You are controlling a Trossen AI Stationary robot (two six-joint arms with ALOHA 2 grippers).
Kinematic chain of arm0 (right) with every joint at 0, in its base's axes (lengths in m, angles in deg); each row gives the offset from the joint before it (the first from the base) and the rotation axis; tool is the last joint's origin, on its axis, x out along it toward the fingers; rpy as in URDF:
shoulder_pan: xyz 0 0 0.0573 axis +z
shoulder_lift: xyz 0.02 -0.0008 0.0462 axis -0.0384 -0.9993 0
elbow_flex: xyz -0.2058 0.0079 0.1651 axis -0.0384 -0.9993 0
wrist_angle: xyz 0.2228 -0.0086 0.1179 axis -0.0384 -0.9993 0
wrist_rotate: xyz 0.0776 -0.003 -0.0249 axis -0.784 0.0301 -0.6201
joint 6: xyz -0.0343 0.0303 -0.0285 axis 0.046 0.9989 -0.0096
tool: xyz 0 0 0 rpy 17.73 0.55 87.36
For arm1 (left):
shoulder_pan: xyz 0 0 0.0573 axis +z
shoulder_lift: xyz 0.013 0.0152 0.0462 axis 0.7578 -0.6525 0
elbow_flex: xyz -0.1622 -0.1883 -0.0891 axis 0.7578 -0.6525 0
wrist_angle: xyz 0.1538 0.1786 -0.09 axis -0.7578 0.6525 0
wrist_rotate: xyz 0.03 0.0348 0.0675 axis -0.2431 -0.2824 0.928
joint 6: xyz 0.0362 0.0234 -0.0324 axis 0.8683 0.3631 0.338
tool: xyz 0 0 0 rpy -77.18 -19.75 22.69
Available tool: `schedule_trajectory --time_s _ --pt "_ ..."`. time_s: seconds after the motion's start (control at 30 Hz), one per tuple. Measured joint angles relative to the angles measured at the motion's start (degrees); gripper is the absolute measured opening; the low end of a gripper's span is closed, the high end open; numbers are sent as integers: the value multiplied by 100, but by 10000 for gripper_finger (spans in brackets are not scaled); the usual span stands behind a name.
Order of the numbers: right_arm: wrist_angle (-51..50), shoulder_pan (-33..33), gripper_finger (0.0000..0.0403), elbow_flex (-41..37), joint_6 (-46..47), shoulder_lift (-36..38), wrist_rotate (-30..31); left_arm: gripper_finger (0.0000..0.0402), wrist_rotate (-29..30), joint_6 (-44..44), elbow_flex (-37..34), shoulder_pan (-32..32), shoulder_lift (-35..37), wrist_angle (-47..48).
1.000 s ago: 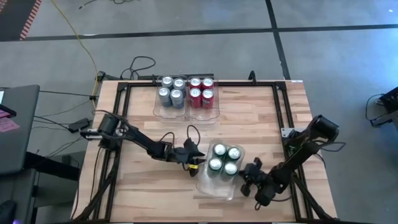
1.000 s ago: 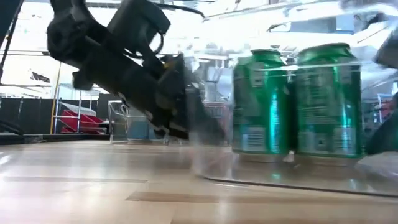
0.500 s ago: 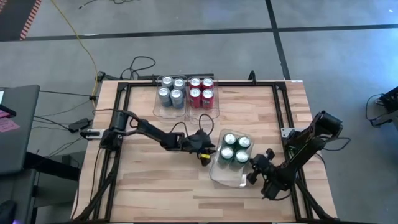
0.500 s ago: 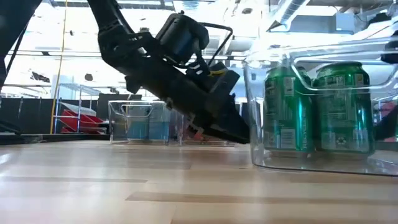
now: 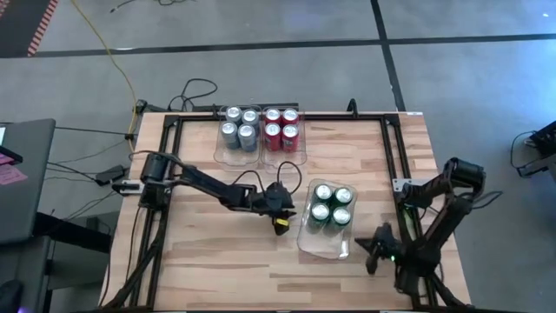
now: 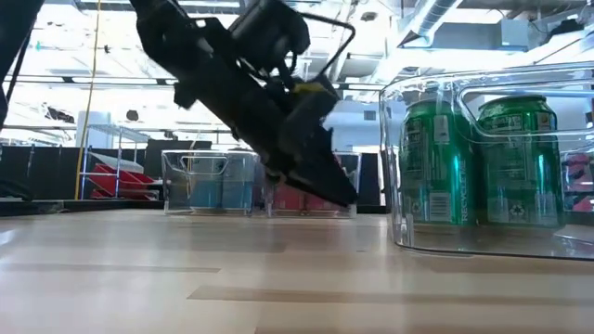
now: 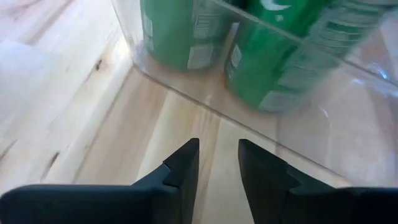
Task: Sort soda cans
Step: Move the bottom transparent bin to the top right of the table
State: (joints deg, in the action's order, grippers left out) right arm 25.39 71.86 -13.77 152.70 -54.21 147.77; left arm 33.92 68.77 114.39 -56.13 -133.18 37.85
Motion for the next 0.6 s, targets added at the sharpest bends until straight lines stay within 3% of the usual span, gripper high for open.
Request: schedule_trajectory --time_s 0.2,0.33,0.6 --pt "3115 51 1 2 -2942 -11 374 76 546 111 -4 -299 541 1024" --pt "4485 -164 1 2 -4554 -11 356 57 945 127 -7 -515 895 1705" --pt "5142 -351 0 115 -4871 -345 4 24 2131 -207 -15 -1242 1767 3080"
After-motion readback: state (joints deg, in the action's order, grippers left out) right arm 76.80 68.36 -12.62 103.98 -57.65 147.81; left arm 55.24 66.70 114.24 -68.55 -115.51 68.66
